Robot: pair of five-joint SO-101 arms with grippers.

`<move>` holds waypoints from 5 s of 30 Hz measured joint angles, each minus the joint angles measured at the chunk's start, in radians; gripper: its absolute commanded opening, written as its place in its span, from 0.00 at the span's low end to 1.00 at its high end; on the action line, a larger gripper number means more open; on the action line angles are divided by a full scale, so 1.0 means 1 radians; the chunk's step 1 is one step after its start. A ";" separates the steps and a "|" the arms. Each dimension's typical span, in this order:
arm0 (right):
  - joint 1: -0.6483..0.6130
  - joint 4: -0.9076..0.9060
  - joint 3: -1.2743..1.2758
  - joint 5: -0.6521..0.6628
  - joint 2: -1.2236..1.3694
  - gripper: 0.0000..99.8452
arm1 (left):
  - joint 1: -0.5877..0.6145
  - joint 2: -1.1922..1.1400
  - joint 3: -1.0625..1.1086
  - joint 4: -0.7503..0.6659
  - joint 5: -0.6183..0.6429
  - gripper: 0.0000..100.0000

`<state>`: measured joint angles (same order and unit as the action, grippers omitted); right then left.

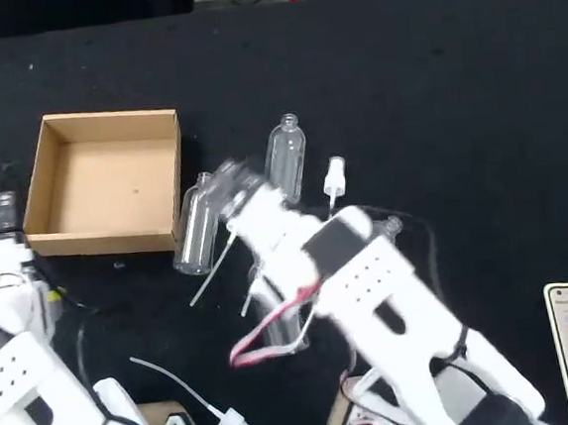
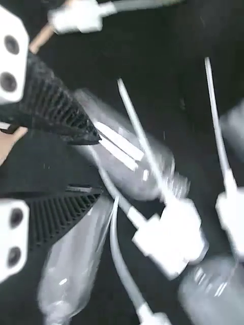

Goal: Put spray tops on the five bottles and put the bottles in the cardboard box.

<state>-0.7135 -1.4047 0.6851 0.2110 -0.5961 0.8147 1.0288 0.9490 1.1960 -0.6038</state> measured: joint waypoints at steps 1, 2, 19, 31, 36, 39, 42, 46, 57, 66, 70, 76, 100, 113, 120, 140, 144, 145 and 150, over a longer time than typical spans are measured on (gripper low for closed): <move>-0.049 0.000 0.012 0.002 0.000 0.14 | 0.025 -0.026 0.000 -0.025 0.000 0.16; -0.097 0.002 0.029 0.002 0.000 0.14 | 0.048 -0.057 -0.002 -0.044 -0.003 0.16; -0.520 0.252 0.137 -0.324 0.144 0.27 | 0.370 -0.845 -0.600 0.028 -0.005 0.16; -0.654 0.545 0.282 -0.394 0.144 0.24 | 0.405 -0.936 -0.740 0.072 -0.005 0.16; -0.717 0.566 0.324 -0.394 0.144 0.24 | 0.405 -0.942 -0.740 0.072 -0.005 0.16; -0.715 0.571 0.328 -0.394 0.158 0.24 | 0.405 -0.942 -0.740 0.072 -0.005 0.16; -0.683 0.577 0.328 -0.394 0.227 0.24 | 0.405 -0.942 -0.740 0.072 -0.005 0.16; -0.672 0.586 0.302 -0.374 0.362 0.24 | 0.419 -0.942 -0.740 0.072 -0.005 0.16; -0.546 0.473 0.146 -0.371 0.491 0.01 | 0.445 -0.942 -0.740 0.072 -0.005 0.16; -0.196 0.361 0.144 -0.238 0.147 0.01 | 0.448 -0.942 -0.740 0.072 -0.005 0.16; -0.061 0.292 0.107 -0.190 -0.023 0.01 | 0.448 -0.942 -0.740 0.080 -0.005 0.16; 0.106 0.273 0.101 -0.166 -0.101 0.05 | 0.416 -0.942 -0.740 0.150 -0.005 0.16; -0.316 0.020 0.181 0.761 -0.123 0.19 | 0.402 -0.948 -0.740 0.166 -0.003 0.16; -0.423 0.138 0.307 0.939 -0.123 0.19 | 0.450 -0.948 -0.740 0.166 -0.048 0.16; -0.423 0.209 0.322 0.974 -0.123 0.19 | 0.480 -0.948 -0.740 0.166 -0.064 0.16; -0.425 0.336 0.393 1.053 -0.089 0.19 | 0.505 -0.948 -0.740 0.166 -0.064 0.16; -0.425 0.359 0.382 1.054 0.012 0.19 | 0.505 -0.948 -0.740 0.166 -0.064 0.16; -0.422 0.359 0.371 1.054 0.037 0.19 | 0.505 -0.948 -0.740 0.166 -0.064 0.16; -0.393 0.373 0.331 1.060 0.138 0.19 | 0.505 -0.948 -0.740 0.166 -0.064 0.16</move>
<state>-1.1063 -1.0319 1.0165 1.2712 -0.4580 1.3195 0.0806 0.2094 1.3617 -0.6682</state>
